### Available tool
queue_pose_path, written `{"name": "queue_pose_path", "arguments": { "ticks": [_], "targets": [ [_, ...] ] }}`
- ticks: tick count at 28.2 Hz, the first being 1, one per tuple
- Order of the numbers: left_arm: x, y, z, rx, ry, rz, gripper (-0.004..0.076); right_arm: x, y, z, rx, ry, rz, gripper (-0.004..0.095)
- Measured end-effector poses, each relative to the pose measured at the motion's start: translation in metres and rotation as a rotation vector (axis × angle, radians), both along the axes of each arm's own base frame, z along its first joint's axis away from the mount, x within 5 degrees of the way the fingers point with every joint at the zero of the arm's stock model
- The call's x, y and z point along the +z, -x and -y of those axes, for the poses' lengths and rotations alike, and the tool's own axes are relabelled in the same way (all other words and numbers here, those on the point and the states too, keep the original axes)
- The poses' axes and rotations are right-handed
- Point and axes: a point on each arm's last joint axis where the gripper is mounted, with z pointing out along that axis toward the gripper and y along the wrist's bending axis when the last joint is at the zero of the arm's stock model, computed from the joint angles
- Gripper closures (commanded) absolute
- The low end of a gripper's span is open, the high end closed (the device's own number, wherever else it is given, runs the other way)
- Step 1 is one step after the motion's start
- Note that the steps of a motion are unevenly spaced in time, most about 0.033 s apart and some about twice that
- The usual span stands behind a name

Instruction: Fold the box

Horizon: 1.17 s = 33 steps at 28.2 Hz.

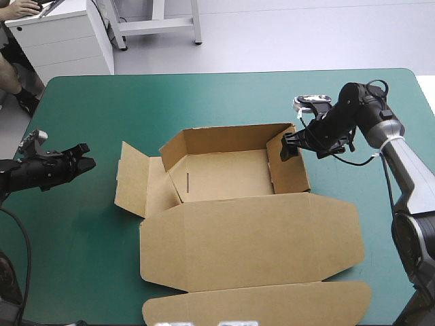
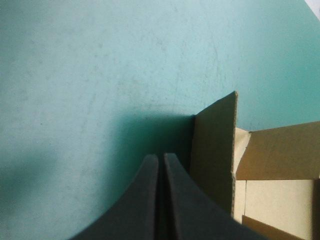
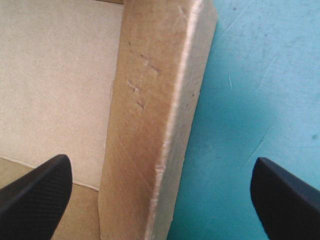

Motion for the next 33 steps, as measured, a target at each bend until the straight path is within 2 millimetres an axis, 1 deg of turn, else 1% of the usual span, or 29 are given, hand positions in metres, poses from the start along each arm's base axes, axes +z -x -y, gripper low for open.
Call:
{"name": "queue_pose_path", "arguments": {
  "ticks": [2,4,6,10,16,19,21,25,28,33],
  "targets": [
    [0.0,0.0,0.001,-0.006,0.013,0.0,0.0718,0.011,-0.003,0.004,-0.042,0.038,0.024,-0.0023],
    [0.0,0.001,0.002,-0.01,0.018,-0.003,0.0718,0.017,-0.004,0.006,-0.058,0.057,0.043,-0.0023],
    [0.0,0.001,0.002,-0.013,0.02,-0.003,0.0718,0.027,-0.001,0.008,-0.076,0.062,0.07,-0.0023],
    [0.001,0.0,0.003,-0.011,0.039,0.002,0.0718,0.054,0.015,0.011,-0.097,0.047,0.131,-0.0023],
    [0.003,0.0,0.004,-0.011,0.058,0.006,0.0718,0.093,0.045,0.015,-0.142,0.017,0.225,-0.0022],
    [0.003,0.0,0.004,-0.012,0.06,0.006,0.0718,0.104,0.056,0.009,-0.139,0.045,0.263,-0.0022],
    [0.003,0.0,0.004,-0.011,0.061,0.007,0.0718,0.104,0.062,0.001,-0.124,0.069,0.27,-0.0023],
    [0.003,0.0,0.004,-0.014,0.062,0.005,0.0718,0.089,0.066,-0.019,-0.078,0.141,0.24,-0.0023],
    [0.003,0.0,0.004,-0.015,0.062,0.005,0.0718,0.078,0.061,-0.025,-0.075,0.161,0.212,-0.0023],
    [0.003,0.0,0.004,-0.014,0.062,0.005,0.0718,0.055,0.045,-0.03,-0.07,0.195,0.151,-0.0023]
  ]
}}
